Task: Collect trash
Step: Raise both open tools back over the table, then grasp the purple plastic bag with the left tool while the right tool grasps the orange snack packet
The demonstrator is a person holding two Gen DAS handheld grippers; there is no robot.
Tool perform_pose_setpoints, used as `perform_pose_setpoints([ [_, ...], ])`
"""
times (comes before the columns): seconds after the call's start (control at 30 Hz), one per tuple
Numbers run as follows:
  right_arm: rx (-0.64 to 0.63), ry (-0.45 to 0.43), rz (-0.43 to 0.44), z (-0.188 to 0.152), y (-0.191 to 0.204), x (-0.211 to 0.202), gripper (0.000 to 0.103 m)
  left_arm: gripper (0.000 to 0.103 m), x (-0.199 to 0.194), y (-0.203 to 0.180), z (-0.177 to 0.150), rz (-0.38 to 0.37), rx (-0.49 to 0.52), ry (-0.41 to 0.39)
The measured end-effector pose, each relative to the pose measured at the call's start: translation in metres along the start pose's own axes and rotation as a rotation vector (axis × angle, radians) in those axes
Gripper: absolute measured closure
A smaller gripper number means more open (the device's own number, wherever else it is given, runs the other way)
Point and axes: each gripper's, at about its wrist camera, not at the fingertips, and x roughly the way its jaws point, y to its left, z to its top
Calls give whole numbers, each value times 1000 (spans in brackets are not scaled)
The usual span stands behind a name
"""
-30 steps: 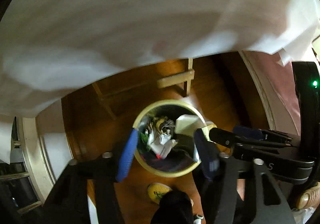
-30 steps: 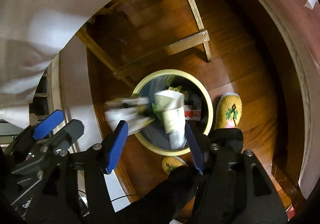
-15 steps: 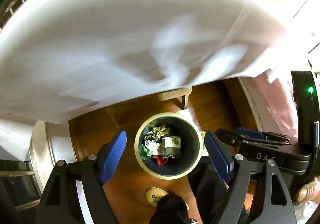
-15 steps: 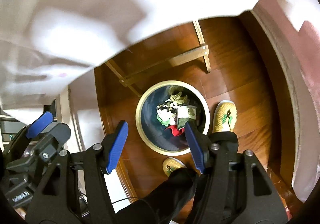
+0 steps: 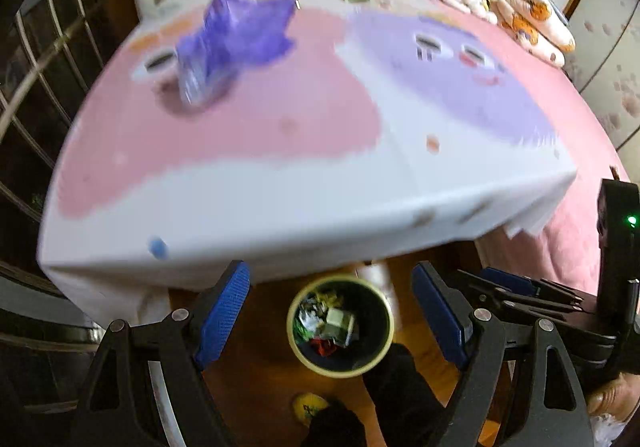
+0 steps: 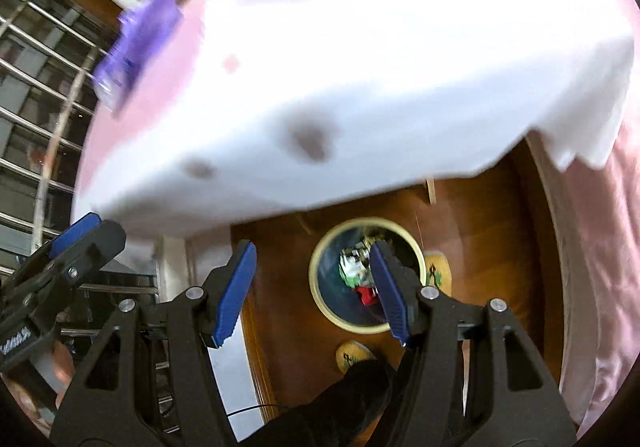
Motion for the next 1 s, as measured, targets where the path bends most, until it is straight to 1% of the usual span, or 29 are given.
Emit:
perform_pose_setpoints([
  [0.07, -19, -29, 13, 15, 8, -18, 47, 16, -16, 1, 16, 12, -13, -28],
  [0.13, -42, -60, 23, 30, 18, -35, 47, 11, -33, 3, 35, 30, -25, -55],
  [0.27, -69, -105, 40, 63, 32, -60, 47, 9, -54, 9, 72, 63, -49, -99],
  [0.43, -94, -139, 64, 105, 43, -75, 47, 8, -69, 18, 122, 117, -76, -129],
  [0.53, -112, -141, 75, 131, 49, -76, 47, 7, -71, 24, 149, 139, -99, -122],
  [0.67, -144, -140, 94, 166, 59, -67, 47, 6, -62, 38, 180, 173, -132, -106],
  [0.73, -164, -136, 103, 183, 63, -62, 47, 4, -55, 46, 192, 180, -155, -96],
  [0.8, -185, -133, 113, 201, 68, -56, 47, 3, -44, 54, 204, 172, -175, -77],
  [0.87, -204, -129, 117, 216, 73, -45, 47, 3, -27, 63, 216, 148, -188, -36],
  [1.0, -246, -108, 128, 247, 83, -28, 47, 3, 4, 69, 226, 134, -196, 21],
])
